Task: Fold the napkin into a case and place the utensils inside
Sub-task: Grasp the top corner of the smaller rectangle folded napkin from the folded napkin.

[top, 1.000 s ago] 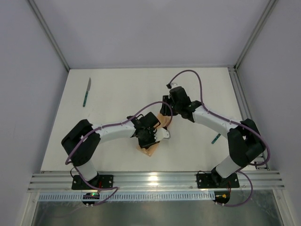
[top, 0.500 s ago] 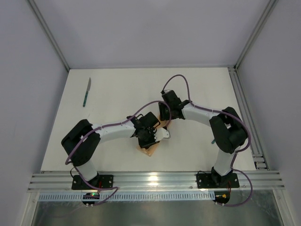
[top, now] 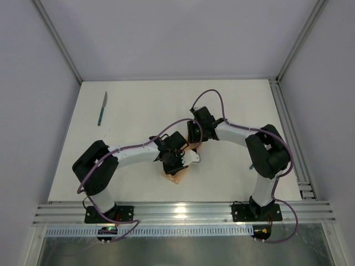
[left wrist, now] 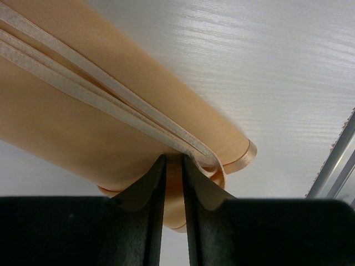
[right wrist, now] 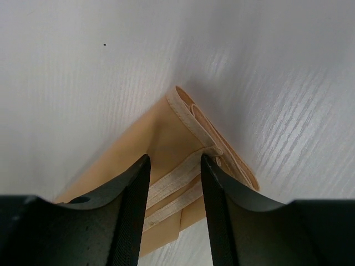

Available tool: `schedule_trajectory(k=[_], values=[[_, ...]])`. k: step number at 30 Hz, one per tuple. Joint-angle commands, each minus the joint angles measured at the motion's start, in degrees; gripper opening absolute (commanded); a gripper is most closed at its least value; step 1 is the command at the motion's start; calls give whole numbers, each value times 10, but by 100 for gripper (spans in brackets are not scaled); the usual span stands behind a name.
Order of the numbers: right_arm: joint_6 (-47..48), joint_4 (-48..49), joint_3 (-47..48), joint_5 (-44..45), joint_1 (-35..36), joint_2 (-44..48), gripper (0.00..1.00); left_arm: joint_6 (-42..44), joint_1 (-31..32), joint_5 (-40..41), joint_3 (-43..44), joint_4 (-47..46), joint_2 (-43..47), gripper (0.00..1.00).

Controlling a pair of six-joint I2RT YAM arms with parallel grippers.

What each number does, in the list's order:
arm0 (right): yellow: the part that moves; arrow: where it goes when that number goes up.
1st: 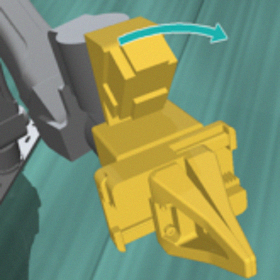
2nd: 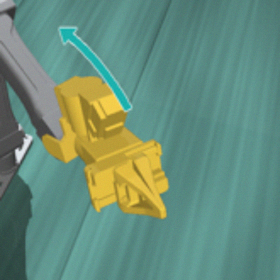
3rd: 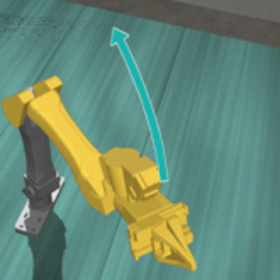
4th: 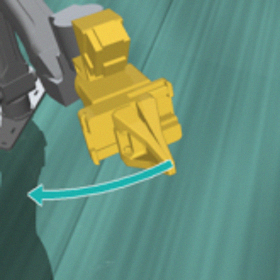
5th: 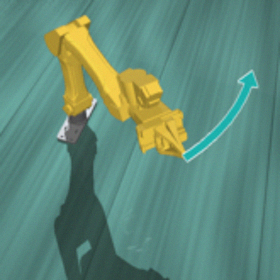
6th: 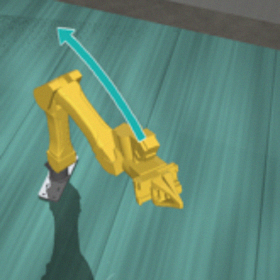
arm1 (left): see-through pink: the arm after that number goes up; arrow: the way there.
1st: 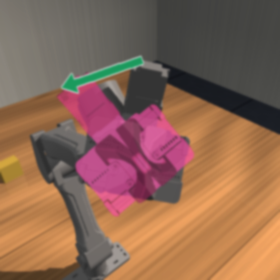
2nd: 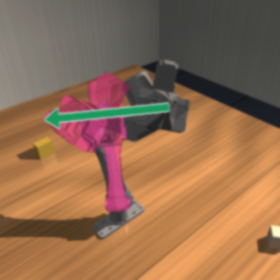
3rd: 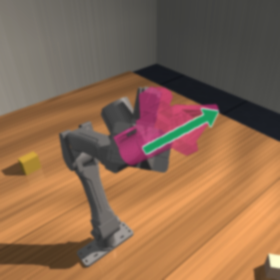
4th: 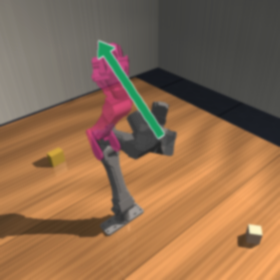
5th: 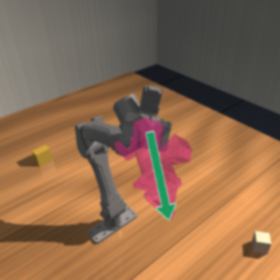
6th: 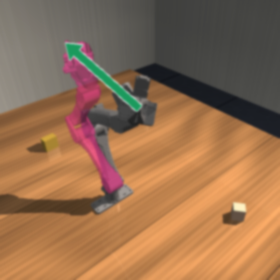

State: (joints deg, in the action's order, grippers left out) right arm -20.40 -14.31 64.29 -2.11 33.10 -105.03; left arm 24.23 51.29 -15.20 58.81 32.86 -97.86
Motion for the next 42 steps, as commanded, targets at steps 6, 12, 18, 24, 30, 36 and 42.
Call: schedule_trajectory(k=[6, 12, 18, 24, 30, 36, 42], values=[[3, 63, -54, -134, -26, -25, 46, 6, 0, 11, -6, -5, -37, 18], [-7, 105, -89, -192, -42, -22, 43, 4, 0, 13, -2, -1, -44, 18], [8, 101, -86, -208, -46, -39, 23, 6, -1, 19, -4, -1, -38, 18], [4, 115, -87, -215, -46, -35, 7, 25, -9, 1, 12, 45, -20, 23], [-13, 124, -83, -221, -52, -16, 4, 51, -17, -37, 66, 134, 16, 40], [-9, 112, -82, -200, -52, 11, 4, 61, -67, -99, 159, 229, 20, 51], [-28, 137, -110, -201, -52, 19, 4, -52, -116, -35, 197, 134, -34, 57]])
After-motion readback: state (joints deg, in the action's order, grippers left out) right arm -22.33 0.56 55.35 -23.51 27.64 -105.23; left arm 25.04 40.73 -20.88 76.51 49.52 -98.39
